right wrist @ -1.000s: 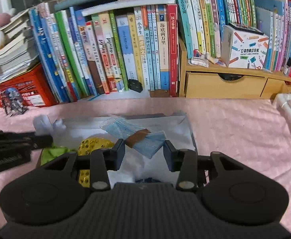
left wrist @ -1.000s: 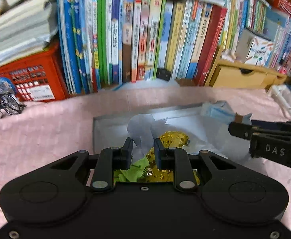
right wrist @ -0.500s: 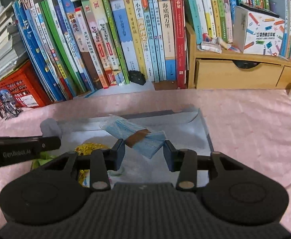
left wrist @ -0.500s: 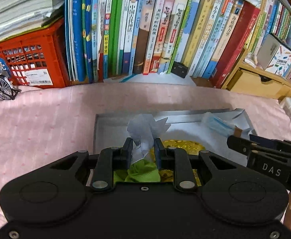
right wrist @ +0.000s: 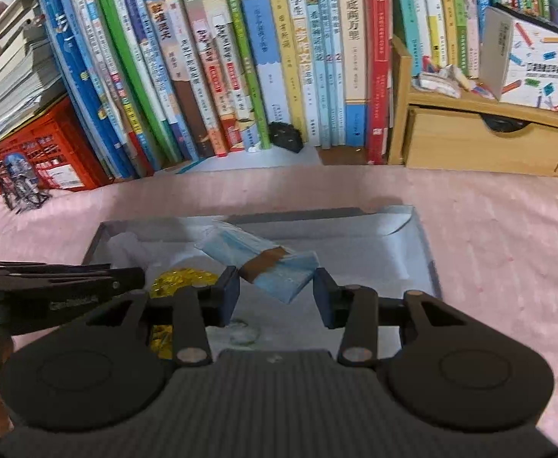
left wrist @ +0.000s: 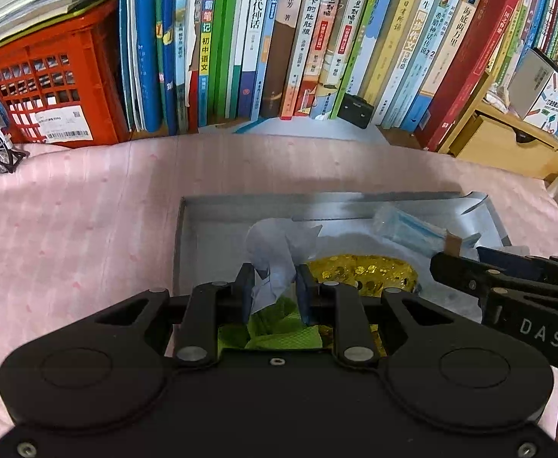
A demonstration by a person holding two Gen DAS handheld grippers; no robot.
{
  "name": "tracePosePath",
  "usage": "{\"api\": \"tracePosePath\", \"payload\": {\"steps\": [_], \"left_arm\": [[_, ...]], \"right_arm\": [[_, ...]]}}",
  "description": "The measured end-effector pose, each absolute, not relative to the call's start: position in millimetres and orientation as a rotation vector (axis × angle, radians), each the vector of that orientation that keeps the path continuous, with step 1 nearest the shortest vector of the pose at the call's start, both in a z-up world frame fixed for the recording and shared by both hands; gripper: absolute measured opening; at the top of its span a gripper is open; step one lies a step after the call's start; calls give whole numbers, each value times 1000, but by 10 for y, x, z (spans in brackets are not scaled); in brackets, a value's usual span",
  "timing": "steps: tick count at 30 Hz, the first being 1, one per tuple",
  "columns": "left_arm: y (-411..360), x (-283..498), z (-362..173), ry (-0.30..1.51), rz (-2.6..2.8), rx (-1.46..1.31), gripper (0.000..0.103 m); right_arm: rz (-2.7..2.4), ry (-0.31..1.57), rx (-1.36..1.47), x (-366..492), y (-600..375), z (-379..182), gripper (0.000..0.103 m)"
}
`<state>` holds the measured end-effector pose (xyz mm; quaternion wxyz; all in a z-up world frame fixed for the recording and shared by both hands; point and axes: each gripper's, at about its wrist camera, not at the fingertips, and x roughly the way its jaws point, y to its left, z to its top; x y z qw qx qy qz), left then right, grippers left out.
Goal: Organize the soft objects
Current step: 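Open the left tool to drop the tissue in the tray while the right tool releases the mask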
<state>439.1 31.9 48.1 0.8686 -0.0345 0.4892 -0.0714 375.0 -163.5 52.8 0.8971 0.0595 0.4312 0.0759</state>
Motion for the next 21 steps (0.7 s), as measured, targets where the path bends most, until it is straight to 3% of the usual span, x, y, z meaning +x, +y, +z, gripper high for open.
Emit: {"api": "tracePosePath", "payload": {"steps": [9,17,21], "left_arm": [[310,4383,459,1018,-148,-50,23],[258,4293,504,1001,-148,-33,34],[226,4208,579,987,-156,-27,45]], "right_arm": [[171,912,131,3739,-1635,466,48],[181,912,148,3686,-1651,503,58],[183,906,152,3635,-1657,561,61]]}}
